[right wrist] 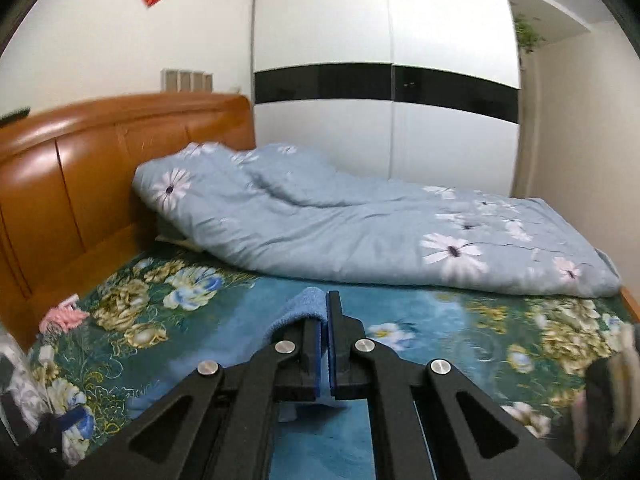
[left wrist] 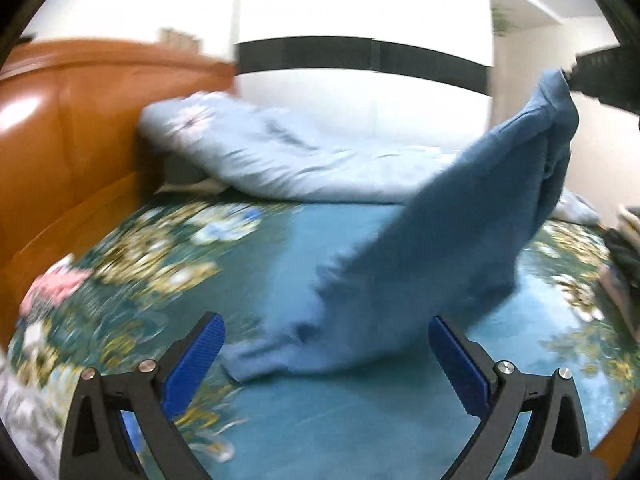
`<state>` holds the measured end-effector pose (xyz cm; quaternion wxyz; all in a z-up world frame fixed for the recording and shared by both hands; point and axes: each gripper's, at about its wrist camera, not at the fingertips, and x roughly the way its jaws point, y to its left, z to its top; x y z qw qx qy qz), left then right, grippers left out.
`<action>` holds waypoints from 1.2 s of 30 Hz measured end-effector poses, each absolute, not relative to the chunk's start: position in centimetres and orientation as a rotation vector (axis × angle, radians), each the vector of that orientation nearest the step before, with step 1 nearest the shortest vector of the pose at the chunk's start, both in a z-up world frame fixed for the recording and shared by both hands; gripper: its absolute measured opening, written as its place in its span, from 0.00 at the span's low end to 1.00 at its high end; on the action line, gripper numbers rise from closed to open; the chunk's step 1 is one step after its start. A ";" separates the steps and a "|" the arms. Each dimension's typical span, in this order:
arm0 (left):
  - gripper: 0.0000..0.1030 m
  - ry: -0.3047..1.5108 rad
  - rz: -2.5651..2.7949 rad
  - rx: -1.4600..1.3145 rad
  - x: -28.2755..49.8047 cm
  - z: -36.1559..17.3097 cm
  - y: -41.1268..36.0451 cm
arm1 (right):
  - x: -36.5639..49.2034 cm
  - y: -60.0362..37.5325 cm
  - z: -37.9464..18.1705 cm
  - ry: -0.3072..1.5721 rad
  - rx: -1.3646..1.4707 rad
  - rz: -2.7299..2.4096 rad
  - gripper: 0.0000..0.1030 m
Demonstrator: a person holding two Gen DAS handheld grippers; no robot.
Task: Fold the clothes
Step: 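Grasp the blue shirt with both grippers and lift it off the blanket, then hold the shirt with both grippers and shake it out in the air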
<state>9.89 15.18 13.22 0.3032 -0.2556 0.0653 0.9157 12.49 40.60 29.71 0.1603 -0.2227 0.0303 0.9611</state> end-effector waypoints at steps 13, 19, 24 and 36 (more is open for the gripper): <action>0.91 0.361 2.018 -0.501 9.1 15.3 30.1 | 17.3 43.9 27.7 0.020 -0.791 2.707 0.02; 0.39 0.308 1.834 -0.568 8.8 14.8 32.9 | 18.0 44.6 26.5 0.059 -0.851 2.731 0.02; 0.03 0.306 1.789 -0.577 9.8 14.1 33.6 | 18.1 44.5 25.8 0.042 -0.866 2.737 0.02; 0.03 0.271 2.006 -0.620 5.2 14.8 33.7 | 20.9 46.7 21.5 0.085 -0.983 2.770 0.44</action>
